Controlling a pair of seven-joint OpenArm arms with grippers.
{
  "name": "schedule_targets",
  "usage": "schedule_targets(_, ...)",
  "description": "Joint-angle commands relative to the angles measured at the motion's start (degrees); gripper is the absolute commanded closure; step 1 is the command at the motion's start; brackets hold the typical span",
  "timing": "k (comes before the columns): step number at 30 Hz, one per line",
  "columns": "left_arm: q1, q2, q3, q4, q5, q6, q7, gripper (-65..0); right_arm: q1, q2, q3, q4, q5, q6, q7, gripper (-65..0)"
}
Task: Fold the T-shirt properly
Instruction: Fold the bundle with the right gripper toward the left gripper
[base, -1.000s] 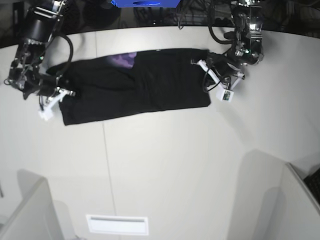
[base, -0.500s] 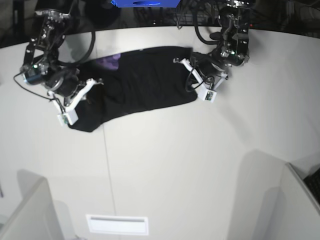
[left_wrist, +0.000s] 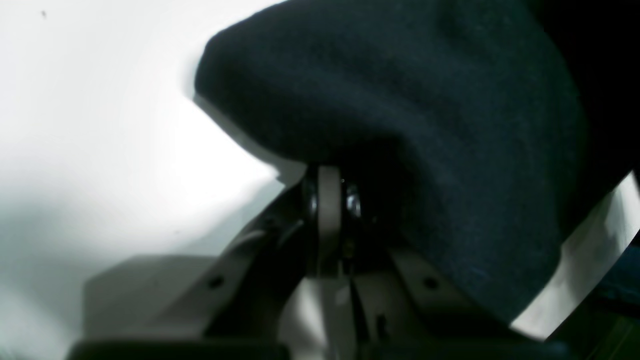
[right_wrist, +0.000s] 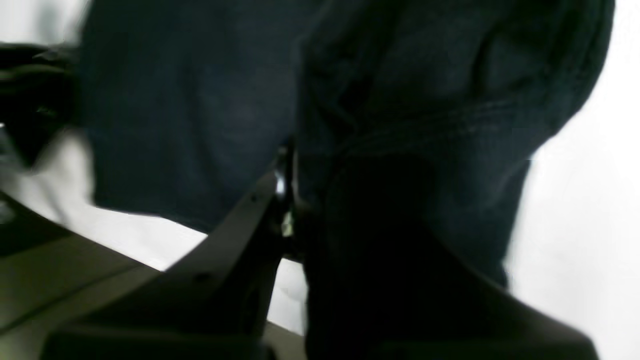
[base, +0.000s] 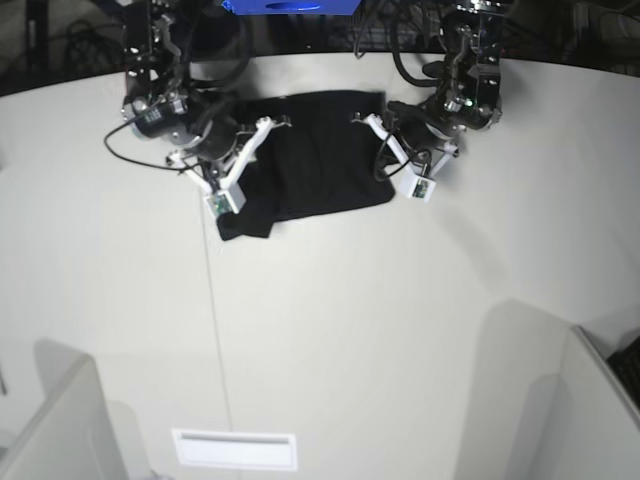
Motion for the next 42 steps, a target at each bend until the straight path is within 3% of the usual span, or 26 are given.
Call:
schedule_targets(1,0.28,-0.56,-0.08,0.35,1.11,0.51,1.65,0.0,0.16,0.05,-0.99,1.26,0.96,-0.8,1.68,0.0)
schedule_targets(7,0.28,-0.65,-0.17,0.26,1.2,0.51,1.65,0.0,-0.46,1.45,-9.08,1.35,0.96,-7.83,6.08,0.0)
schedule_targets(13,0.28,-0.65,-0.17,0.26,1.2,0.51,1.65,0.0,1.12,5.06,-19.98,1.35,0.96,-18.73,9.95,0.0)
schedule_targets(16,0.28,-0.65,-0.17,0.26,1.2,0.51,1.65,0.0,2.44,5.23,-22.71,1.18,0.96,-21.2,9.95,0.0)
schedule_targets(34,1.16,-1.35,-0.08,0.44,1.11,0.51,1.65,0.0,5.78,3.48,-26.66,-0.93,0.96,-21.81,9.77,0.0)
schedule_targets(42,6.08,-3.2,-4.56,9.4,1.11,0.51,1.73,0.0,5.7,2.6,-26.49,-2.43,0.96,-22.16,9.86,0.0)
